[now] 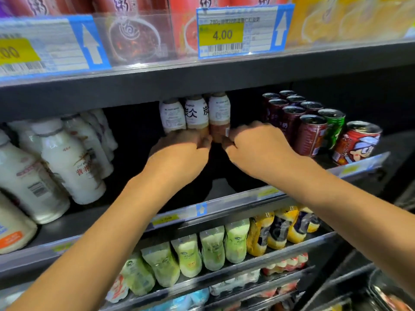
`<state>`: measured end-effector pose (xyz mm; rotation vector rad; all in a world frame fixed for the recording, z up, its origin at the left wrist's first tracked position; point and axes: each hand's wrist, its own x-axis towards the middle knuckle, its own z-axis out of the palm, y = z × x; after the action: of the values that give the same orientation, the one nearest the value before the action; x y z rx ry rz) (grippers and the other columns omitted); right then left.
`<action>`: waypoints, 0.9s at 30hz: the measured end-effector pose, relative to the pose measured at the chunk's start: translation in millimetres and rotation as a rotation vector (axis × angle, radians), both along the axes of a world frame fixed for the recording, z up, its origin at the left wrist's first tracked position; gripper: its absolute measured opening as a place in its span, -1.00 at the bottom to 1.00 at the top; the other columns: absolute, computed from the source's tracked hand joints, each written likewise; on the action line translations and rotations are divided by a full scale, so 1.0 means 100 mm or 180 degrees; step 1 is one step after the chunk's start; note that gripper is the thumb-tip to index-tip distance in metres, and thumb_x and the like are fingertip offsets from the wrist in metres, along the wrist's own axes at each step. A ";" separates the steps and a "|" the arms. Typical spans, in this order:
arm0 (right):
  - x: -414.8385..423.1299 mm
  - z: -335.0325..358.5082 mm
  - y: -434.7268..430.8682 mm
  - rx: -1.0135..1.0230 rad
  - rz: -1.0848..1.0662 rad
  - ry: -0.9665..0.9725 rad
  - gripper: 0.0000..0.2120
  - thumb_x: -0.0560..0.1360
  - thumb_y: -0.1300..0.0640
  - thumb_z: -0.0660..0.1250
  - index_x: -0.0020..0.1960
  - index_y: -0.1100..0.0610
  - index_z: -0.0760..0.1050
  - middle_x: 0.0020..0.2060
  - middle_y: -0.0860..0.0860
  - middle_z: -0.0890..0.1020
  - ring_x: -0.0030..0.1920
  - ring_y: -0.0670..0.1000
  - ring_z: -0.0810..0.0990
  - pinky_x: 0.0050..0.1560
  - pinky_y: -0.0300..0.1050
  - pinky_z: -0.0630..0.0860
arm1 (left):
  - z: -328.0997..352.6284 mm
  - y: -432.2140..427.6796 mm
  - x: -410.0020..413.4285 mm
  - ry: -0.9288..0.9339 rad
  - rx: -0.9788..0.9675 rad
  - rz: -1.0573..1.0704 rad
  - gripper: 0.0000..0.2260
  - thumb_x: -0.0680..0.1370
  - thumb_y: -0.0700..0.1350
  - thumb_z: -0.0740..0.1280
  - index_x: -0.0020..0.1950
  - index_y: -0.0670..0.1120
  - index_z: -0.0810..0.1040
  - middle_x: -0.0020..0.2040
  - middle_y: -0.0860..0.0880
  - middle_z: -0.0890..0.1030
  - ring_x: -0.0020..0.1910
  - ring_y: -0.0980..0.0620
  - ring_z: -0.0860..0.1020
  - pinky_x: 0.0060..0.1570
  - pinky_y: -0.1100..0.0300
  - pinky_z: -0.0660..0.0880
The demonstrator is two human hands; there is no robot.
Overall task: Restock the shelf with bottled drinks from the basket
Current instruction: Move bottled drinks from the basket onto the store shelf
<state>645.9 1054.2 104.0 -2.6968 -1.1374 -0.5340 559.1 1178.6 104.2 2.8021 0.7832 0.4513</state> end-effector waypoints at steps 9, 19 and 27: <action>-0.66 -0.21 -1.65 0.0084 -0.1093 -0.0134 -0.56 0.62 -0.22 -0.01 -0.09 -0.01 0.54 -0.22 -0.04 0.54 -0.09 0.10 0.55 -0.22 -0.03 0.35 | -0.21 -1.26 -0.17 -0.0440 0.0536 -0.2016 -0.61 0.59 0.25 0.03 0.09 0.08 0.54 -0.04 0.09 0.56 -0.01 0.05 0.50 -0.10 0.14 0.42; -0.85 -0.87 -3.84 -0.0069 -0.2744 0.0150 -0.41 0.56 -0.23 -0.14 -0.05 0.03 0.60 -0.13 0.01 0.65 -0.08 0.14 0.60 -0.12 0.01 0.52 | -0.90 -3.30 0.51 -0.0748 0.0995 -0.3720 -0.62 0.56 0.09 0.16 -0.31 -0.07 0.60 -0.37 -0.03 0.56 -0.32 -0.09 0.57 -0.34 0.06 0.49; -0.42 -1.46 -5.40 -0.0299 -0.3516 0.0694 -0.46 0.57 -0.23 -0.06 -0.02 0.02 0.62 -0.13 0.01 0.65 -0.07 0.12 0.61 -0.17 -0.04 0.40 | -1.47 -5.15 1.33 0.0554 0.1355 -0.4339 -0.65 0.67 0.14 0.03 0.11 -0.02 0.53 0.04 -0.02 0.58 0.06 -0.06 0.52 -0.04 0.07 0.39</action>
<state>603.4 514.0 -41.9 -3.1417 0.4839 -0.2691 692.3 664.1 -42.7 2.9240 -1.3316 0.0944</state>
